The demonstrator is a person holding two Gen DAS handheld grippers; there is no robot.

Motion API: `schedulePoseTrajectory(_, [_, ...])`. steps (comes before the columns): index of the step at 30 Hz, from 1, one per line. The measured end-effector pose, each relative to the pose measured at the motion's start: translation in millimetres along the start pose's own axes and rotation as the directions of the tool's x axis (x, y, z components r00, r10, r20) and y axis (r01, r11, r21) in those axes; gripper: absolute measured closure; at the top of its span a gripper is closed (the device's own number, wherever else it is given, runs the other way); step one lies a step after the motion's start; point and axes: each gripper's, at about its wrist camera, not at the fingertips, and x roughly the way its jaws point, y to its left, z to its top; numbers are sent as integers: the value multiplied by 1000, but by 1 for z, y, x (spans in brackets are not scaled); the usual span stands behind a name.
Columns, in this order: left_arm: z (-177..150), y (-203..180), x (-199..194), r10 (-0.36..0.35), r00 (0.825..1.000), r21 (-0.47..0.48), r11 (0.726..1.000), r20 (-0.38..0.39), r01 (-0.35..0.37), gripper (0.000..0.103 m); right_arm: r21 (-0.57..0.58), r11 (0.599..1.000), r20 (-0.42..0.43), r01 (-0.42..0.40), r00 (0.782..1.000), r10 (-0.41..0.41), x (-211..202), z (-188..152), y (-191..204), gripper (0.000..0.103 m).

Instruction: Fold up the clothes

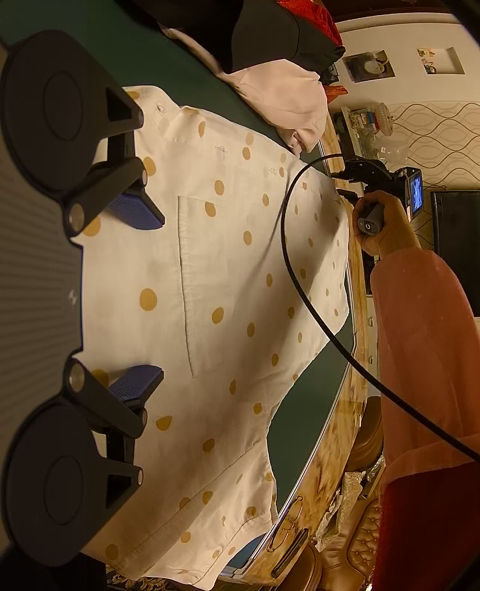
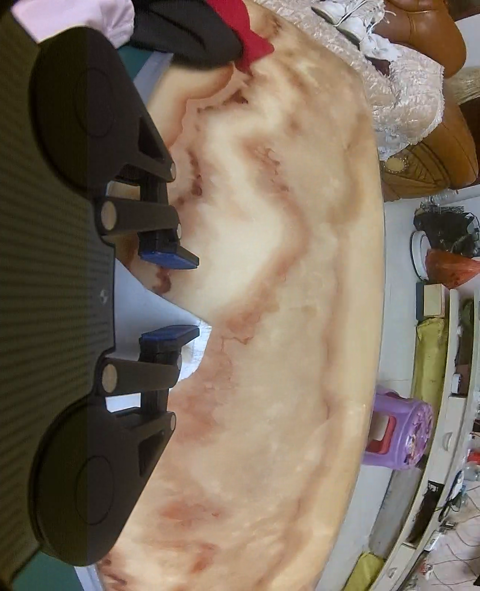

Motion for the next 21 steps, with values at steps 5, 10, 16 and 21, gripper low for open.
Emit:
schedulePoseTrajectory(5, [-1,1,0,-4,1000,-2,1000,2,4,18,161,986,42,-51,998,45,-9,0,-38,101])
schedulePoseTrajectory(10, [-1,3,0,-7,1000,-5,1000,3,7,18,320,913,275,-253,947,167,-46,-12,-88,101])
schedulePoseTrajectory(16, [-1,2,0,-3,1000,-1,1000,2,3,18,310,907,303,-286,934,191,-44,-10,-87,96])
schedulePoseTrajectory(21, [-1,2,0,-4,1000,-2,1000,3,4,18,287,897,307,-337,919,247,-62,-18,-115,89])
